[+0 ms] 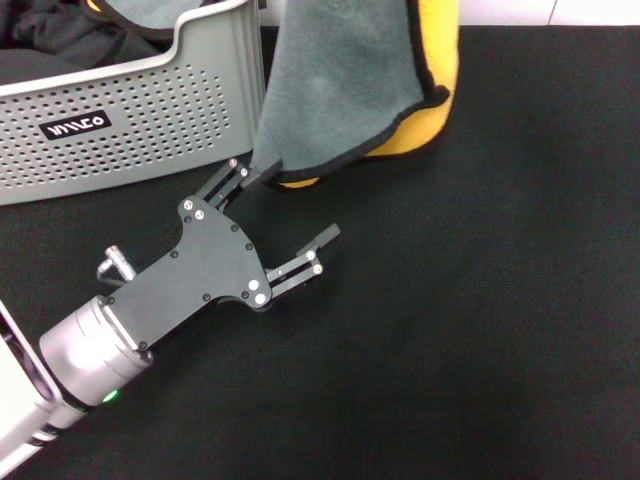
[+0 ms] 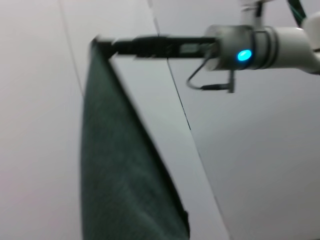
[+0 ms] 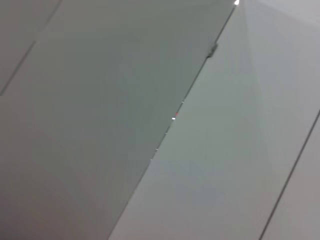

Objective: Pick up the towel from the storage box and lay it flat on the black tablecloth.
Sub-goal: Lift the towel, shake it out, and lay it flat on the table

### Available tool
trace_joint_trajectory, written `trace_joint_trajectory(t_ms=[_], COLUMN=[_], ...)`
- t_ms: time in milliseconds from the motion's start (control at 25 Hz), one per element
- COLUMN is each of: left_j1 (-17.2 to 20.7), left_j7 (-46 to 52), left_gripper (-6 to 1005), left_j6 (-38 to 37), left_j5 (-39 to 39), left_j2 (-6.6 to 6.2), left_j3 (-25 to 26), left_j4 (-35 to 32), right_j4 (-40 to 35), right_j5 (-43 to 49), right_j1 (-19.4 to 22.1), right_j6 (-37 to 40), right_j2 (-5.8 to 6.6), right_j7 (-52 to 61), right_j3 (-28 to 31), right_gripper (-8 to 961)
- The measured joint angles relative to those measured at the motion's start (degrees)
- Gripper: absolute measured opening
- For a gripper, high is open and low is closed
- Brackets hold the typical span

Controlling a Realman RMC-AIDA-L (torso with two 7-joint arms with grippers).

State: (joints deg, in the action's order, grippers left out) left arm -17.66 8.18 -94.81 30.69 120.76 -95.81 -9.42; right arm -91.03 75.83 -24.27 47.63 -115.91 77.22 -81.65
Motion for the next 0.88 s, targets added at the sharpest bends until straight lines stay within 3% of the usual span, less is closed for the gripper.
trace_joint_trajectory(t_ms=[160, 200, 280, 400, 560, 880], left_j1=[1.2, 1.2, 2.3, 2.8, 1.9, -0.3], left_j7=[-10.8, -10.8, -18.7, -26.7, -32.4, -39.2], left_gripper=[811, 811, 811, 810, 810, 809], left_j6=[4.4, 4.4, 7.9, 9.7, 10.9, 15.4], left_j5=[-13.9, -13.9, -24.7, -34.2, -41.6, -45.7], left_j2=[0.00, 0.00, 0.00, 0.00, 0.01, 0.00], left_j3=[-12.0, -12.0, -20.9, -27.9, -33.3, -35.0], left_j4=[-3.5, -3.5, -6.8, -9.2, -10.3, -11.8], right_j4=[2.2, 2.8, 3.7, 4.8, 5.5, 8.2], right_j5=[0.0, 0.0, 0.0, -0.4, -1.6, -6.4], right_j1=[-2.7, -3.4, -4.3, -5.5, -6.7, -8.9], right_j6=[-4.8, -5.6, -6.3, -6.8, -7.1, -7.0], right_j2=[-0.02, -0.02, -0.04, -0.09, -0.20, -0.24], right_j7=[0.0, 0.0, 0.0, 0.1, 0.1, 0.2], right_j3=[-2.7, -3.0, -3.3, -3.8, -4.5, -4.9], right_gripper=[8, 8, 8, 8, 8, 8])
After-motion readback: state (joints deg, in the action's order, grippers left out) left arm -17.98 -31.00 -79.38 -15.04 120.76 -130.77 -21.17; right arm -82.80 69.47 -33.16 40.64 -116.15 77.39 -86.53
